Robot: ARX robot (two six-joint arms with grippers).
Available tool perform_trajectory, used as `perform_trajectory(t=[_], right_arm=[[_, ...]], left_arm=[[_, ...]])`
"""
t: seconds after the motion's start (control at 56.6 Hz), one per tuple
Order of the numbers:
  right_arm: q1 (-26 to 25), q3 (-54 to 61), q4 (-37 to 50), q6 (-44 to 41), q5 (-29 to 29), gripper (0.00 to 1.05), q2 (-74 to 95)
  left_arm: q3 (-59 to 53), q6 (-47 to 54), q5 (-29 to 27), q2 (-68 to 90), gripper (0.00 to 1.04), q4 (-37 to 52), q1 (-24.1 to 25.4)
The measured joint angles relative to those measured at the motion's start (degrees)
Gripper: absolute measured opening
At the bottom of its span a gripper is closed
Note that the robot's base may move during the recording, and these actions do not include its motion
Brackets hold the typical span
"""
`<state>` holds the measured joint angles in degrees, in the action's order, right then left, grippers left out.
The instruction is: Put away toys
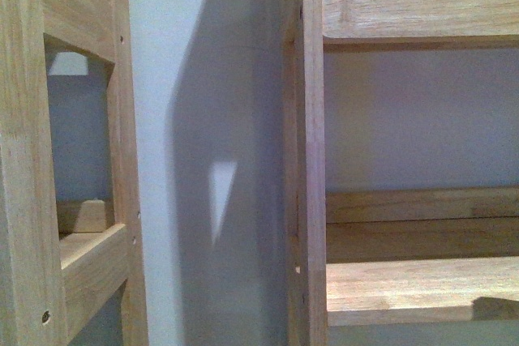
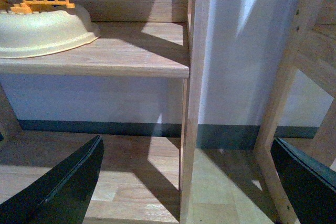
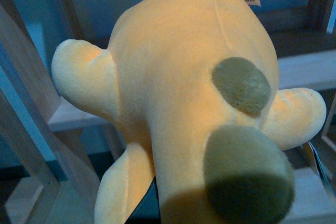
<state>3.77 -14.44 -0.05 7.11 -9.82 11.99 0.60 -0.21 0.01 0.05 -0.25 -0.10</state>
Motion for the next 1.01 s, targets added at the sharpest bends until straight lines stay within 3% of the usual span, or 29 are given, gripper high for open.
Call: perform_trajectory(t=[0.23,0.636,1.007], right_arm=[[8.81,-12.98,2.84,-8.48,-6.8,0.07,7.85],[13.86,-33.53,3.5,-17.77,-8.31,0.07,19.74],[4.85,-54.29,4.92,-17.79,2.36,0.07,39.93]], left_arm=[[0.0,0.0,0.0,0.0,0.98,0.0,0.0],[0.0,0.0,0.0,0.0,0.98,0.0,0.0],[0.0,0.0,0.0,0.0,0.98,0.0,0.0]])
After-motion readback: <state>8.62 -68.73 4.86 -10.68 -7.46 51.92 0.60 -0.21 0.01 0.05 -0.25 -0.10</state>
